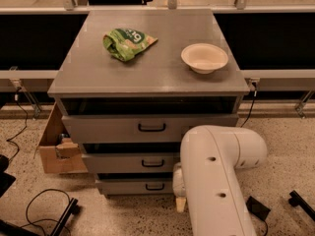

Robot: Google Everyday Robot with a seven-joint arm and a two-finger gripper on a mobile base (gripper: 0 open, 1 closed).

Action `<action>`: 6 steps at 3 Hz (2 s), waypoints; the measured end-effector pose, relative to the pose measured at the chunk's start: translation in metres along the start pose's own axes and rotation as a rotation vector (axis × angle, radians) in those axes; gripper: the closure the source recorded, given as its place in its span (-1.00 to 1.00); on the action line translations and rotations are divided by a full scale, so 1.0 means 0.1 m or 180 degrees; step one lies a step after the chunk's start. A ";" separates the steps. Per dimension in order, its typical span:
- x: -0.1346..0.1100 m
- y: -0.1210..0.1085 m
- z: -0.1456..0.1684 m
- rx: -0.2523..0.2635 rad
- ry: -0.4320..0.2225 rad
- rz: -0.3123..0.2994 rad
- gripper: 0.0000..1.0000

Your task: Open bottom drawer

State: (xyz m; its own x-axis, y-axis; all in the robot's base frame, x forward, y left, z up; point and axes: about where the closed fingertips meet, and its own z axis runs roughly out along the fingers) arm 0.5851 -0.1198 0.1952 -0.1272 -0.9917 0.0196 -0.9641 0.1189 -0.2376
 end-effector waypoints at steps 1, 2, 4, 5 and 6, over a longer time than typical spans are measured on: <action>0.05 -0.06 0.16 -0.0091 -0.0006 0.0084 -1.00; 0.09 -0.03 0.27 -0.0174 -0.0044 0.0177 -0.65; 0.14 0.00 0.29 -0.0234 -0.0063 0.0251 0.28; 0.14 -0.02 0.23 -0.0234 -0.0063 0.0251 0.75; 0.14 -0.03 0.18 -0.0234 -0.0063 0.0251 0.69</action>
Offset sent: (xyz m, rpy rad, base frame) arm 0.0223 -0.0186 -0.0346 0.0630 0.0778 -0.0826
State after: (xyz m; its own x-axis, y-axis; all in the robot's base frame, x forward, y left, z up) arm 0.5902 -0.1349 0.1781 -0.1992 -0.9798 -0.0158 -0.9658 0.1991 -0.1658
